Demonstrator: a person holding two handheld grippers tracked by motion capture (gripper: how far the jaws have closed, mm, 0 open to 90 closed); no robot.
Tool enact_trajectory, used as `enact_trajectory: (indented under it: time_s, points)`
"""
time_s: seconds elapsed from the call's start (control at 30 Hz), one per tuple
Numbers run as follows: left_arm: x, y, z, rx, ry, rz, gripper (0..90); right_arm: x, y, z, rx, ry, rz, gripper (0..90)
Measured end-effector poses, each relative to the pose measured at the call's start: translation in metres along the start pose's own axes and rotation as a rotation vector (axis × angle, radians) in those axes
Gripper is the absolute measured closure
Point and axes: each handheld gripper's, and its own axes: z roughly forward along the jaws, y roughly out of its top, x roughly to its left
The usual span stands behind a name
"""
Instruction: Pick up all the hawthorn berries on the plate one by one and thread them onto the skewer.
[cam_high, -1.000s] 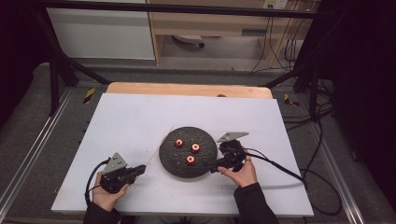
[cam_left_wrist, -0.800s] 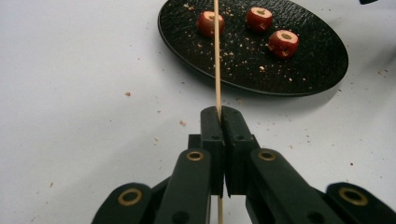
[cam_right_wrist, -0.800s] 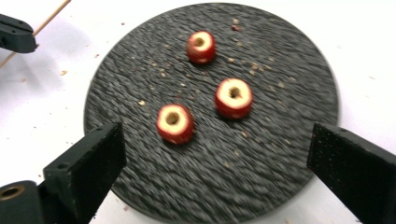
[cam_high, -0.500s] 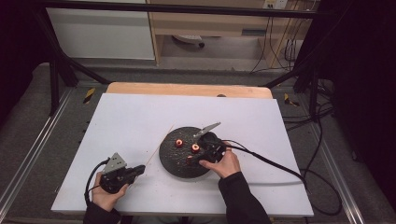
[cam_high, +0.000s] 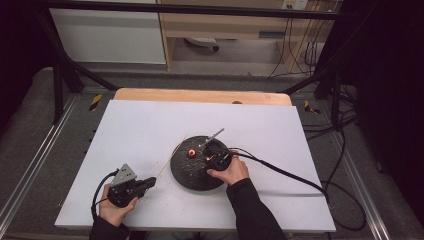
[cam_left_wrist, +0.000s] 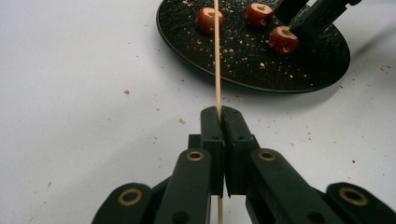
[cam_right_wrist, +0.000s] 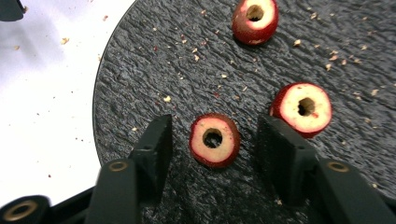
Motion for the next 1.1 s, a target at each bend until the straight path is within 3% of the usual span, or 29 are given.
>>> enact_trajectory:
  time_s: [0.47,0.67,0.83,1.0,1.1]
  points:
    - [-0.001,0.000,0.001,0.007,0.003,0.007,88.0,-0.004,0.001,0.012,0.047,0.023,0.007,60.9]
    - [-0.002,0.000,0.001,0.006,0.004,0.007,88.0,-0.004,0.001,0.010,0.056,0.023,0.019,61.9]
    - [-0.003,0.000,0.001,0.003,0.003,0.012,88.0,-0.003,0.001,0.002,0.020,0.028,0.036,62.1]
    - [-0.003,0.000,0.001,-0.002,0.004,0.010,88.1,-0.006,0.002,-0.012,-0.062,0.028,0.087,62.2]
    - [-0.004,0.000,0.001,-0.004,0.003,0.008,88.0,-0.007,0.001,-0.017,-0.087,0.026,0.093,62.2]
